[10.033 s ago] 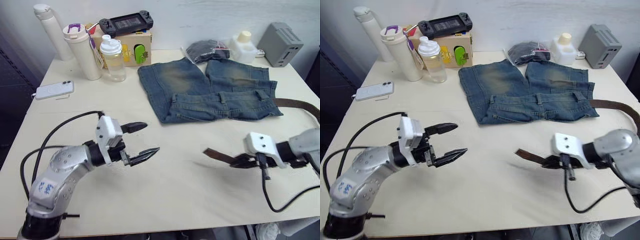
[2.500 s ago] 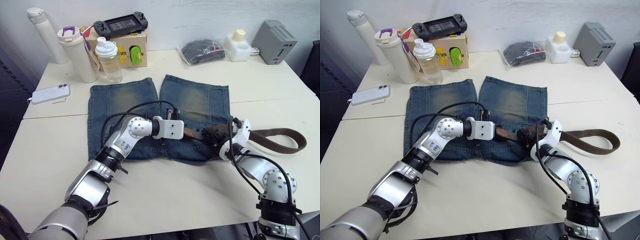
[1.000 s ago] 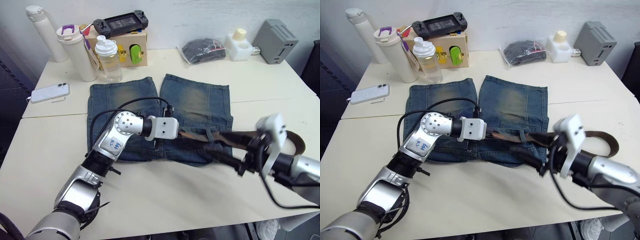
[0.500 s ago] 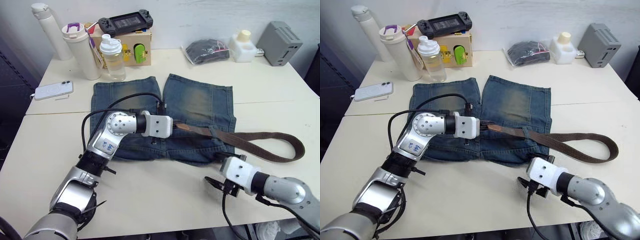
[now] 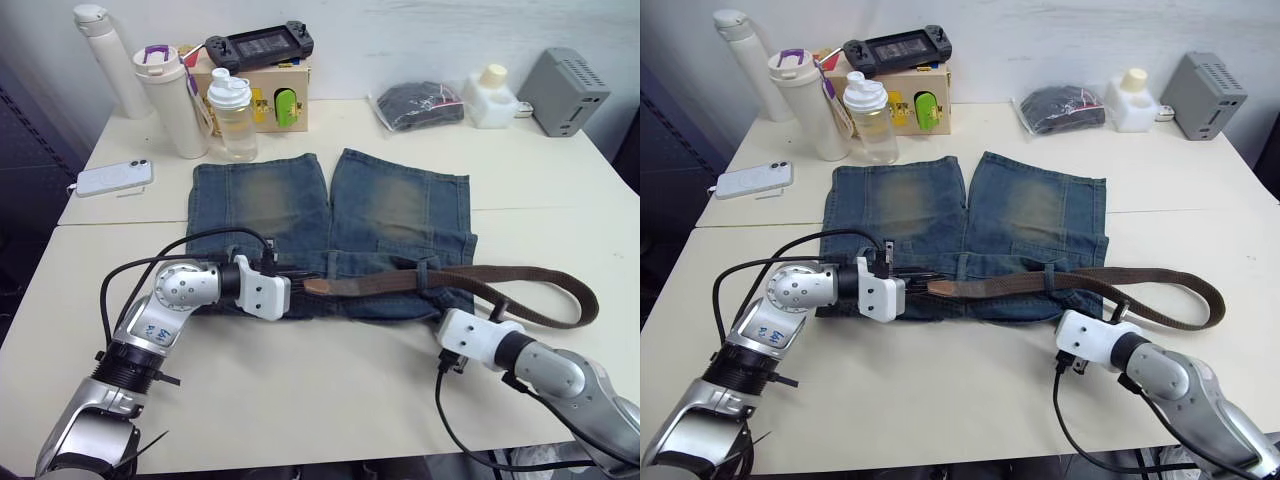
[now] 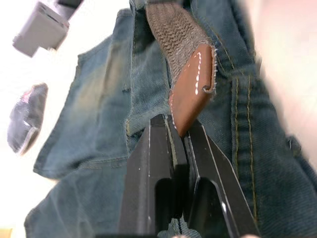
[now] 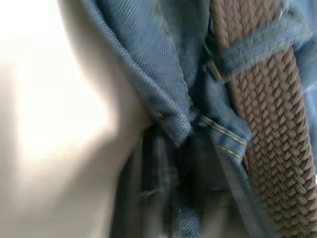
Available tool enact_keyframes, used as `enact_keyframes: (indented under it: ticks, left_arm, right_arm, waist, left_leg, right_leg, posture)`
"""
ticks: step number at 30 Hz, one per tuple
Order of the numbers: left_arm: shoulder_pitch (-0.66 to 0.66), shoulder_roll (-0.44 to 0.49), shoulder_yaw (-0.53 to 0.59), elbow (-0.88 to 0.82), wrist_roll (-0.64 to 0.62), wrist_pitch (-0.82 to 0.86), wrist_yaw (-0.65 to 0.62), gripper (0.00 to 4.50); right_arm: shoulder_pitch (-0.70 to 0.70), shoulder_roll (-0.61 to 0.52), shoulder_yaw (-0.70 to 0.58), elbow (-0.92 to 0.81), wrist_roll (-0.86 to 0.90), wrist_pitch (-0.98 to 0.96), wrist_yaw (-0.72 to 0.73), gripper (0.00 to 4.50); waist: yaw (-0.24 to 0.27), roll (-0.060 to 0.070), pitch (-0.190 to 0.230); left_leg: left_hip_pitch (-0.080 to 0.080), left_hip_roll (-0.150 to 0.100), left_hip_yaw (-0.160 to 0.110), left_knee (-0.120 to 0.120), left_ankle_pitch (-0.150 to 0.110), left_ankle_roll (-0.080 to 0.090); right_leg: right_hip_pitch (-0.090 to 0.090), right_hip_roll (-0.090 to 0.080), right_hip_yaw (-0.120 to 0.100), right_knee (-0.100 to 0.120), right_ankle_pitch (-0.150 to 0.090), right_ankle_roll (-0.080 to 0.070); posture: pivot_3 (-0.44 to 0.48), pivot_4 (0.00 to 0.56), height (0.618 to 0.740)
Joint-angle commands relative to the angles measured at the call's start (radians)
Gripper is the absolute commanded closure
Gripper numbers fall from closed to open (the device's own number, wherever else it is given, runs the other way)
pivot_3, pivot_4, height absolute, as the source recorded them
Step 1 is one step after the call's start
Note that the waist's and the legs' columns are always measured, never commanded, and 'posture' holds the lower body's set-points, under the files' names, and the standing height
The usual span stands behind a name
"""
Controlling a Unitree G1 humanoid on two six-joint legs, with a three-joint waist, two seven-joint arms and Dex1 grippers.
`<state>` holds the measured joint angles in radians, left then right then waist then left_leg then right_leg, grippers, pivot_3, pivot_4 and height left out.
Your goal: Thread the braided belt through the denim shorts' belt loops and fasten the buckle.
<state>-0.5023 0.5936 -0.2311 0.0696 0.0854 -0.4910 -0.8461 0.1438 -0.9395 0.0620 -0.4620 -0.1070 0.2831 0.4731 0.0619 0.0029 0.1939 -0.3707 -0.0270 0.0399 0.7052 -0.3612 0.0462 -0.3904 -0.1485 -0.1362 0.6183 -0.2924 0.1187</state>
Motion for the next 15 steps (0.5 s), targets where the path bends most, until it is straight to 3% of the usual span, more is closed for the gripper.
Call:
enact_keyframes:
  ticks: [1, 6, 13, 15]
  left_arm:
    - [-0.004, -0.020, 0.018, -0.042, 0.006, -0.004, 0.047, 4.50]
    - [-0.014, -0.043, 0.007, -0.040, 0.030, -0.004, 0.075, 4.50]
    - [-0.014, -0.085, -0.005, -0.057, 0.046, 0.009, 0.103, 4.50]
    - [-0.012, -0.096, -0.009, -0.061, 0.050, 0.005, 0.113, 4.50]
  right_arm:
    - [0.033, -0.041, -0.126, 0.065, -0.019, -0.008, 0.031, 4.46]
    - [0.054, -0.052, -0.167, 0.081, -0.004, -0.095, 0.092, 4.46]
    - [0.049, 0.046, -0.228, -0.084, 0.194, 0.085, 0.186, 4.46]
    - [0.012, 0.092, -0.298, -0.112, 0.294, 0.197, 0.178, 3.54]
  waist:
    - [0.005, 0.000, 0.000]
    - [0.004, 0.000, 0.000]
    - [-0.003, 0.001, 0.000]
    - [-0.008, 0.000, 0.000]
  left_leg:
    - [0.000, -0.001, 0.000, 0.000, 0.000, 0.000]
    - [0.000, 0.000, 0.000, 0.000, 0.000, 0.000]
    - [0.000, 0.001, 0.000, 0.000, 0.000, 0.000]
    - [0.000, 0.001, 0.000, 0.000, 0.000, 0.000]
  right_leg:
    - [0.000, 0.000, 0.000, 0.000, 0.000, 0.000]
    - [-0.001, 0.001, 0.000, 0.001, 0.000, 0.000]
    - [-0.001, 0.001, 0.000, 0.002, 0.000, 0.000]
    - [-0.001, 0.001, 0.000, 0.002, 0.000, 0.000]
  posture:
    - [0.000, 0.150, 0.690]
    - [0.000, 0.150, 0.690]
    - [0.000, 0.150, 0.690]
    - [0.000, 0.150, 0.690]
